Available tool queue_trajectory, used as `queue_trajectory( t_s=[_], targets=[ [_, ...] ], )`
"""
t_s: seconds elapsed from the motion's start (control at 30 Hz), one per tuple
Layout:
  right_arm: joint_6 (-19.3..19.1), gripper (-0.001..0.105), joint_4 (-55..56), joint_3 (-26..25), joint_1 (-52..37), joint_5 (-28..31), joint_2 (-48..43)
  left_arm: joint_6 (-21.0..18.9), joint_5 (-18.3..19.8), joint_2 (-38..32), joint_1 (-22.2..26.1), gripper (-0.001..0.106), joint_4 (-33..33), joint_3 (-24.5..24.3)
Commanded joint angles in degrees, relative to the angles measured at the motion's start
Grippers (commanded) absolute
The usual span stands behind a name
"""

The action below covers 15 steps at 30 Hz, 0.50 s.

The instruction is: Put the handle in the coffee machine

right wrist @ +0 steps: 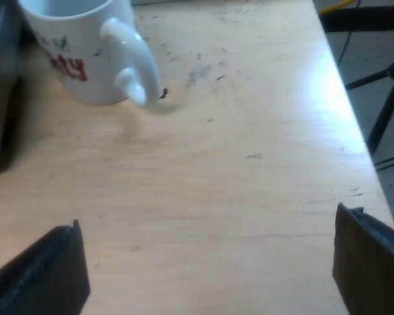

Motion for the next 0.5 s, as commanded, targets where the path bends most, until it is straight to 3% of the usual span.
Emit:
queue_trajectory(
  t_s=[0.03, 0.5],
  targets=[
    [0.29, 0.078, 2.52, -2.98, 1.30, -2.13, 2.48, -0.93, 0.93, -2.53, -0.42, 0.084, 2.80, -2.46],
    [0.27, 0.078, 13.91, -18.55, 13.71, -7.93, 20.32, -0.93, 6.24, 4.64, -5.21, 0.084, 4.98, -3.89]
  ],
)
